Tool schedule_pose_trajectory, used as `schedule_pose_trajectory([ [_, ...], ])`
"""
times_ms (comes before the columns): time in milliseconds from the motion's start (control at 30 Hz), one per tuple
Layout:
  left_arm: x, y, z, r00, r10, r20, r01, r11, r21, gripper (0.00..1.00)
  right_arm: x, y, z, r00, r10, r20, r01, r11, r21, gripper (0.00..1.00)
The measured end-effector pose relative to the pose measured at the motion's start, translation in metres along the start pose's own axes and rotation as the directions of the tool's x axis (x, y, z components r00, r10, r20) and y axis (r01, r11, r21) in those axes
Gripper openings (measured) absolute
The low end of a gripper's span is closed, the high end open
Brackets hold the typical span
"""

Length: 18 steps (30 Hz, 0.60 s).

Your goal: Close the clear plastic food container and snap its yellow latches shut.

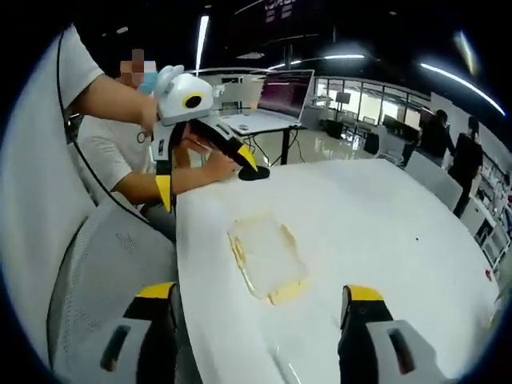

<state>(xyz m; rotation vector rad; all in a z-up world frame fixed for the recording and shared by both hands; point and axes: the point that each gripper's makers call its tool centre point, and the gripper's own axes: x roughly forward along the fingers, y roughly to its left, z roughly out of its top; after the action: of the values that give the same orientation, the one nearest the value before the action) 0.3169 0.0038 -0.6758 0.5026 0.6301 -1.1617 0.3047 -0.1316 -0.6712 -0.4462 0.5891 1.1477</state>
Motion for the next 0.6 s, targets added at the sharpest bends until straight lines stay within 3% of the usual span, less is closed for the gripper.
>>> schedule_pose_trajectory([
  [300, 0.004, 0.021, -0.016, 0.998, -0.023, -0.065, 0.026, 0.998, 0.050, 0.84, 0.019, -0.012, 0.001, 0.999, 0.031, -0.040, -0.032, 0.999, -0.044, 0.74],
  [600, 0.008, 0.037, -0.038, 0.990, -0.052, -0.130, 0.064, 0.994, 0.089, 0.73, 0.039, -0.019, -0.009, 0.991, 0.080, -0.111, -0.087, 0.994, -0.060, 0.69],
])
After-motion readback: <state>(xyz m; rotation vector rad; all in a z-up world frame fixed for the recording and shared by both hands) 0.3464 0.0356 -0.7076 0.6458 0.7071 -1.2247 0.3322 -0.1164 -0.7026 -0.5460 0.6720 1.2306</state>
